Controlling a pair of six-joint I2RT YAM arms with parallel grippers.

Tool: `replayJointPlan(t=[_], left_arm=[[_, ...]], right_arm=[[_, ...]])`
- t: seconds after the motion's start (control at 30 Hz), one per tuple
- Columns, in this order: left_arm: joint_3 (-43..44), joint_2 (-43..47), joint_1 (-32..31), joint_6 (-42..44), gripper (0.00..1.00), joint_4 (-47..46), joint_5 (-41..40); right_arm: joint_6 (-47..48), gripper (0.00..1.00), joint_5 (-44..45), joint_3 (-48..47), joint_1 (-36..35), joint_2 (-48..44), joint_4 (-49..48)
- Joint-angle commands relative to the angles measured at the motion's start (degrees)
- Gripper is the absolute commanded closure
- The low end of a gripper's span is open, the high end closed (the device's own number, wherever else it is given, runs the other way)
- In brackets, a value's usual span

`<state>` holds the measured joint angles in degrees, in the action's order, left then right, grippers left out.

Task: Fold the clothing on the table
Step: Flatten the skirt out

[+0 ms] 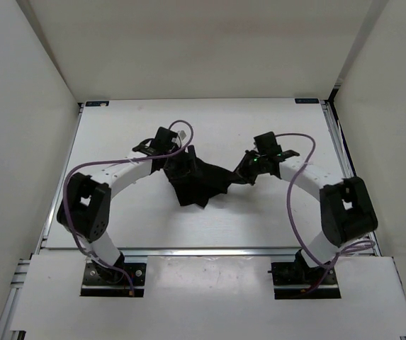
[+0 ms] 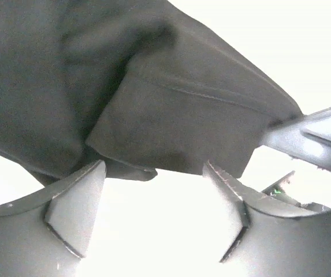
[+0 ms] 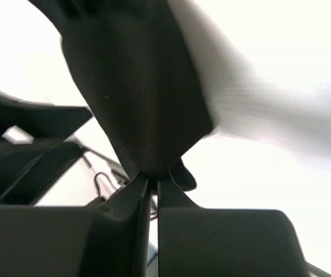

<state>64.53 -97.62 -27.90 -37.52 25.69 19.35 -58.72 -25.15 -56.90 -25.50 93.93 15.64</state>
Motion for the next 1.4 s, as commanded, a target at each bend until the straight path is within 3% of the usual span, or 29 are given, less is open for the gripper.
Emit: replayJointPlan(t=[0.0,0.2,0.33,0.47,0.6,0.73,0.9,1.0,1.23,1.37], left_arm=[[3.41,7.88,0.3,3.94,0.2,0.24,3.41],[-5.72,11.4,5.22,0.78,0.19,-5.73,9.03],[-7.75,10.71,3.3,0.69,0.2,-7.76,10.78],[-8.81,8.07,-0.48,-3.16,0.49,-10.91,13.34],[-11.0,7.54,-3.65,-11.68,0.55,-15.84,12.21],[-6.98,6.66,-5.84,-12.06,0.56,-9.28,4.39],[-5.91,4.73,-8.04,-12.14,0.32,-5.22,-5.72],[-6.7,2.97,-8.92,-13.1,0.3,-6.26,-8.36],[-9.51,0.59,-9.01,-17.24,0.38,-10.83,-10.39],[-8.99,0.41,-9.28,-19.34,0.54,-12.42,-8.46]], right_arm=[[7.82,1.0,4.31,-0.31,2.73,-6.21,9.22],[13.89,1.0,6.51,0.56,7.47,-12.28,17.23],[16.0,1.0,6.34,3.37,9.5,-11.49,18.64],[16.26,1.0,5.99,6.62,11.86,-12.1,16.36],[16.0,1.0,6.07,7.51,13.01,-13.24,16.09],[16.35,1.0,6.34,6.99,12.84,-13.6,16.79],[15.92,1.0,6.07,7.25,12.58,-13.6,16.88],[15.74,1.0,5.99,6.81,12.23,-13.86,17.41],[16.87,1.0,5.81,6.63,12.67,-14.92,19.34],[17.67,1.0,5.99,7.07,13.46,-15.35,20.13]])
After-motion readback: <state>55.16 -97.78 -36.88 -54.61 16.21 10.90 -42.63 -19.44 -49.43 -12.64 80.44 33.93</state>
